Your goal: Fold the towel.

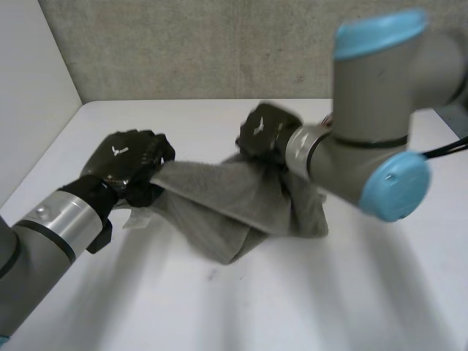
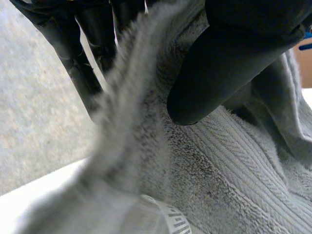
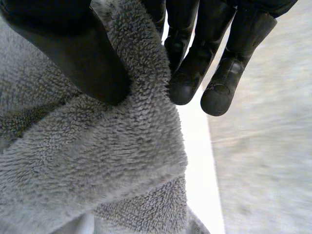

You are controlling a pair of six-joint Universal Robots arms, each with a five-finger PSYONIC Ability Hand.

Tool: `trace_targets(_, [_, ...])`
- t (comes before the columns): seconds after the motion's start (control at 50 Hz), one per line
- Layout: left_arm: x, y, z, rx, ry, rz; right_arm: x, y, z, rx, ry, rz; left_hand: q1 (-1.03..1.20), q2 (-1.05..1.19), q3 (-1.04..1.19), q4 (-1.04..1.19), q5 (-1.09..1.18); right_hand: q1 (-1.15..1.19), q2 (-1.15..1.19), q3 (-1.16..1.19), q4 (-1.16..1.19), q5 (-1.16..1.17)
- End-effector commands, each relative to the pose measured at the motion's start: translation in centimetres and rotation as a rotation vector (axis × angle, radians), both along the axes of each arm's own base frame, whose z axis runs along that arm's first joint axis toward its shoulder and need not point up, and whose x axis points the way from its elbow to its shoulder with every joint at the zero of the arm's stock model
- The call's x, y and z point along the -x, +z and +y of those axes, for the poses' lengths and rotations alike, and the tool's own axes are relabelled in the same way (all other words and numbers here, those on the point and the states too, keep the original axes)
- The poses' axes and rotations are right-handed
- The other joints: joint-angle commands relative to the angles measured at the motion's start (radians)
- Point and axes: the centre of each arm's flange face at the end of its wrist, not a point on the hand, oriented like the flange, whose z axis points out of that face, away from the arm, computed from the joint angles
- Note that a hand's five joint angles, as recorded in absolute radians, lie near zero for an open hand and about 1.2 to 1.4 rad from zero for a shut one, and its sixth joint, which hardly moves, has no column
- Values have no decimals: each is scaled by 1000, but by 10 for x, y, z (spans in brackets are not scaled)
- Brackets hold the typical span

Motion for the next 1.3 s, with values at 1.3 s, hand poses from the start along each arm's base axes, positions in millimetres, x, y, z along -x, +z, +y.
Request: trace_targets(1.3, [-10, -25, -19, -63, 53, -26, 131, -120, -23, -482, -378, -307, 198, 178, 180, 178, 192, -812, -810, -846, -858, -827])
